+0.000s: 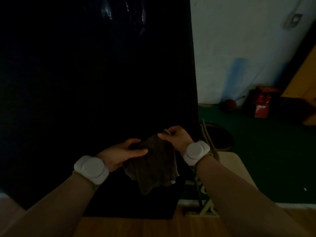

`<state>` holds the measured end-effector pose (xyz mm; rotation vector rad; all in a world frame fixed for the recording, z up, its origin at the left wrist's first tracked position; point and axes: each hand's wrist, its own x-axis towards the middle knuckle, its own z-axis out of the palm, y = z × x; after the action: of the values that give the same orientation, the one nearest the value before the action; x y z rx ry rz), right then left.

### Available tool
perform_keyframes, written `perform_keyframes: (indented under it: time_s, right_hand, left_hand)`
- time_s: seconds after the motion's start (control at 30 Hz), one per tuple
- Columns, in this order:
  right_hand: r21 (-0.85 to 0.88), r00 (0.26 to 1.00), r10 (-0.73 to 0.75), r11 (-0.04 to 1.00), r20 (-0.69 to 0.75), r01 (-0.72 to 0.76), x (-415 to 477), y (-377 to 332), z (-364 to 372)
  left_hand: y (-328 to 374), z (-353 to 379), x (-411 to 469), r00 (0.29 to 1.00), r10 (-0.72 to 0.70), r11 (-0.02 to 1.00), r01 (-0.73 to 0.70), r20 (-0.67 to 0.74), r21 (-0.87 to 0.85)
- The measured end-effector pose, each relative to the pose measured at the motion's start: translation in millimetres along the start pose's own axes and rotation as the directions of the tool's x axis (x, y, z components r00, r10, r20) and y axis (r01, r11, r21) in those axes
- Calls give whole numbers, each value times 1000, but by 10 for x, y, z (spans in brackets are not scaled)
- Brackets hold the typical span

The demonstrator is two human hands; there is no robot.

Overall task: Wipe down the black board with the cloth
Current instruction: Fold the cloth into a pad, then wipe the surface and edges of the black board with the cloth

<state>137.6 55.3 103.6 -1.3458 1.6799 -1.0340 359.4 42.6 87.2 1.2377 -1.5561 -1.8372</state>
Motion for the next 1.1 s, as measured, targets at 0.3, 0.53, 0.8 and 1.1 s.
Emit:
perform_keyframes:
  time_s: [0.3,0.53,0.8,1.1]
  right_hand:
    - [386,990,141,911,30,-141,-24,57,-64]
    - [177,916,249,933,314,-314,-142,-15,-112]
    - [511,928,50,823,369,-248,-130,-109,-70]
    - [362,996,47,929,76,-72,-41,-78,-404]
  left_hand:
    - [41,81,184,994,-46,972,68,-104,225]
    - [112,175,212,981,26,997,-39,-190,-61]
    - [213,392,267,987,157,912,-161,-42,-377]
    - [421,290,361,833,536,745,-392,-136,540]
